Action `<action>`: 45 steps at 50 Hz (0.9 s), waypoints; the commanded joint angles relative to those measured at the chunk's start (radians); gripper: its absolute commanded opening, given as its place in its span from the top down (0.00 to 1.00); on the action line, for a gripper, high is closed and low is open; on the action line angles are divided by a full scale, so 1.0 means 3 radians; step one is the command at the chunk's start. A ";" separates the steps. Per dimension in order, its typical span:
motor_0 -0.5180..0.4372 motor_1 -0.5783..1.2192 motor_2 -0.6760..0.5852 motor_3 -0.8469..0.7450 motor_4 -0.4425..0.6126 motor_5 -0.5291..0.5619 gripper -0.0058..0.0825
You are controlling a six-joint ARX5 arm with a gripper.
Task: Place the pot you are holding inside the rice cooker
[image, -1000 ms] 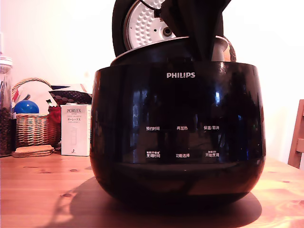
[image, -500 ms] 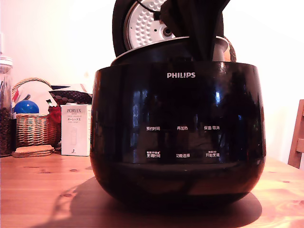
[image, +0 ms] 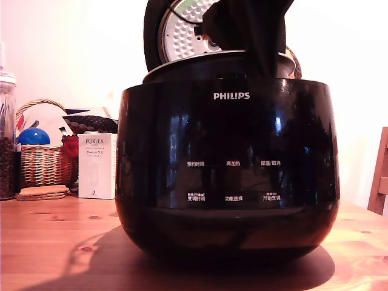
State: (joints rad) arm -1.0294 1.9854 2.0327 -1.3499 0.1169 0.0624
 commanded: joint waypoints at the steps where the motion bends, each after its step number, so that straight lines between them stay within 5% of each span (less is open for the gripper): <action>1: -0.0092 0.0079 -0.0061 -0.0047 0.0191 -0.0006 0.76; 29: 0.0039 0.0078 -0.0061 -0.0047 0.0417 -0.0018 0.76; 45: 0.0109 0.0078 -0.0061 -0.0046 0.0371 -0.0020 0.65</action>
State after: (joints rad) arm -0.9867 1.9869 2.0323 -1.3582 0.2123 0.0612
